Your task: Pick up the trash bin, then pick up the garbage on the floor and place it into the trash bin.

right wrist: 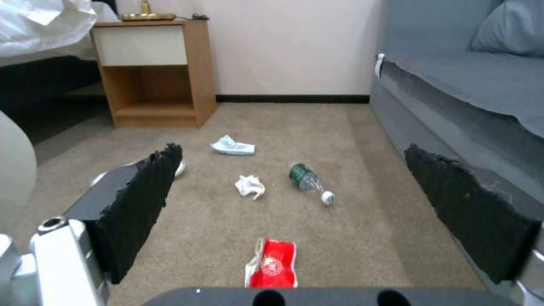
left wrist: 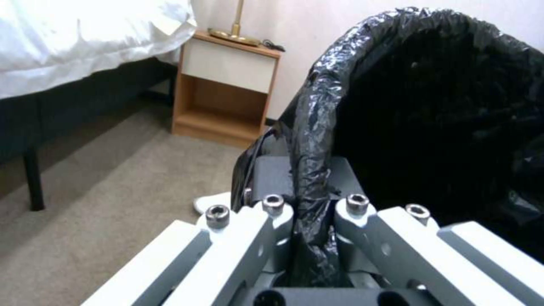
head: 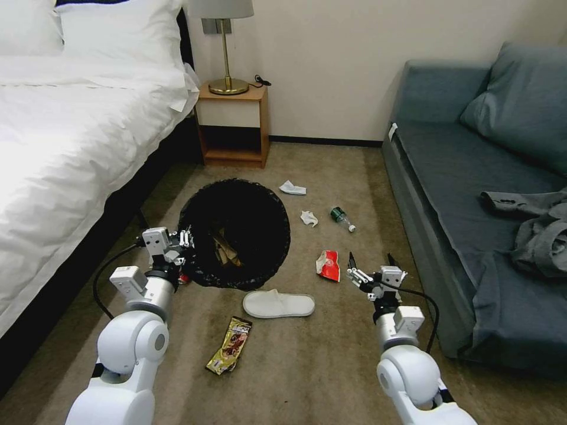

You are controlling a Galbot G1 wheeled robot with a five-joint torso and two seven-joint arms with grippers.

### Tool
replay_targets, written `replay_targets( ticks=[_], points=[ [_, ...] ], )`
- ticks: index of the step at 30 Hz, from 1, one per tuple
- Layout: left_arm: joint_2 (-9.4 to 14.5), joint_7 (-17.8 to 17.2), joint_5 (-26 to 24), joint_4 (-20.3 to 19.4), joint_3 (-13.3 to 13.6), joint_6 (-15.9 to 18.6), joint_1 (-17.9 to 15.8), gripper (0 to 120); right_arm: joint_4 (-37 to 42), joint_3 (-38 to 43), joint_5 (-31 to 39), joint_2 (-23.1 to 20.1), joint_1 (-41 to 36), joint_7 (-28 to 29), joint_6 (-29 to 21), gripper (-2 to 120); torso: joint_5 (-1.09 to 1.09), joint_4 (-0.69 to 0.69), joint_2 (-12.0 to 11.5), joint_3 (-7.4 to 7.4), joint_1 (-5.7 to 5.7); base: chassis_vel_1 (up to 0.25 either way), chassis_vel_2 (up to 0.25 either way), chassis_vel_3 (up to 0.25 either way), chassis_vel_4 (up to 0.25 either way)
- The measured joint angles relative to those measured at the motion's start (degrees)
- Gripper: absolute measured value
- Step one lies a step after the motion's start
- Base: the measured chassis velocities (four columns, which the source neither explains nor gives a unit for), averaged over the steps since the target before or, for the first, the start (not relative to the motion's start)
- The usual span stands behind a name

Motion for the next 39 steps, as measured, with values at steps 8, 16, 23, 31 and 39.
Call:
replay_targets(
  ticks=[8,16,23,31,39],
  points=[
    [-0.12,1.32,0.03,0.74,0.96,-1.0,0.38,3,-0.45,0.08,-2.58,0.94,-0.03,-1.1,0.67,100,0.01,0.0,0.0,0.0,0.0,0.0,0.0,0.0,0.0],
    [-1.0,2.41,0.15,1.42,1.69,-0.98,0.48,3,0.09,1.56,-4.85,0.65,-1.1,-2.52,2.03,100,0.01,-0.01,0.0,0.0,0.0,0.0,0.0,0.0,0.0],
    [-0.95,2.88,-0.19,1.55,1.66,-0.81,0.19,3,0.16,1.95,-5.31,0.34,-1.55,-3.34,2.55,100,0.01,-0.01,0.0,0.0,0.0,0.035,0.032,0.04,0.036],
    [-1.04,3.07,-0.26,1.54,1.41,-0.7,0.55,3,0.62,2.05,-5.16,0.24,-2.16,-3.15,2.57,100,0.01,0.0,0.0,0.0,0.0,0.085,0.084,0.083,0.078],
    [-1.08,3.1,0.24,1.79,1.48,-0.93,0.41,3,0.95,2.43,-5.0,0.21,-2.26,-2.08,2.44,100,0.01,0.0,0.0,0.0,0.0,0.121,0.106,0.114,0.116]
  ],
)
